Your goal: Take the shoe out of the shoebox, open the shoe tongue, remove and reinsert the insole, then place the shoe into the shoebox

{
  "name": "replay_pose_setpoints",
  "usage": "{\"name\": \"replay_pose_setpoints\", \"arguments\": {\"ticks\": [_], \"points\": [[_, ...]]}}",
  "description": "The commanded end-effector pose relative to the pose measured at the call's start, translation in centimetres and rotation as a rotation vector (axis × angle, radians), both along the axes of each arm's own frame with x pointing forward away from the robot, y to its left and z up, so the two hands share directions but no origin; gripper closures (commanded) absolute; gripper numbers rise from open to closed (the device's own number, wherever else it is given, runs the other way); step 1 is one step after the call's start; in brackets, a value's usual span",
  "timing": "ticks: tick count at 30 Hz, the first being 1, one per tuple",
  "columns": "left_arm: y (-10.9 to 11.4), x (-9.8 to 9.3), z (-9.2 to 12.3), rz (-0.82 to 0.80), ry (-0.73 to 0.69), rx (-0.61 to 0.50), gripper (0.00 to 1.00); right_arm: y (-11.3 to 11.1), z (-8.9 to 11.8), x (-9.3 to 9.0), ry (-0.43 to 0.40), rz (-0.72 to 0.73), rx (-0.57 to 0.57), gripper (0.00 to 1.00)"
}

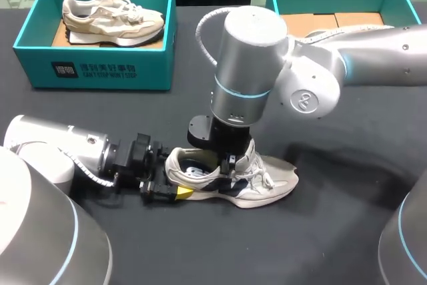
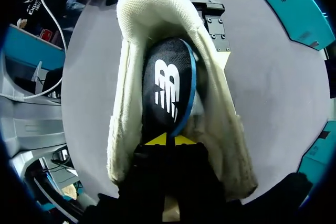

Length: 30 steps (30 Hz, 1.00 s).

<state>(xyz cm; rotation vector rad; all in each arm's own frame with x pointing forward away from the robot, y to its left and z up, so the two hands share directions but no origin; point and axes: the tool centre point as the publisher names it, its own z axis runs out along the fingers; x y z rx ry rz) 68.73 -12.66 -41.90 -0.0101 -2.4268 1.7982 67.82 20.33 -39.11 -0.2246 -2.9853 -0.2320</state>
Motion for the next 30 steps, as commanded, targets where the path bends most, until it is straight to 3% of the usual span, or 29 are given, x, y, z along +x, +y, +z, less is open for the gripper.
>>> {"name": "replay_pose_setpoints", "arguments": {"ticks": [1, 10, 18, 30], "points": [[-0.2, 0.1, -0.4, 0.002, 0.001, 0.002, 1.00, -1.4, 1.2, -1.2, -0.072, -0.007, 0.050, 1.00], [-0.2, 0.1, -0.4, 0.002, 0.001, 0.002, 1.00, -2.4, 3.1, -0.2, -0.187, 0.049, 0.165, 1.00], [-0.2, 0.1, -0.4, 0.002, 0.001, 0.002, 1.00, -3.2, 3.9, 0.5, -0.235, 0.126, 0.241, 1.00], [-0.2, 0.1, -0.4, 0.002, 0.001, 0.002, 1.00, -0.7, 6.2, 2.2, -0.270, 0.305, 0.258, 1.00]]}}
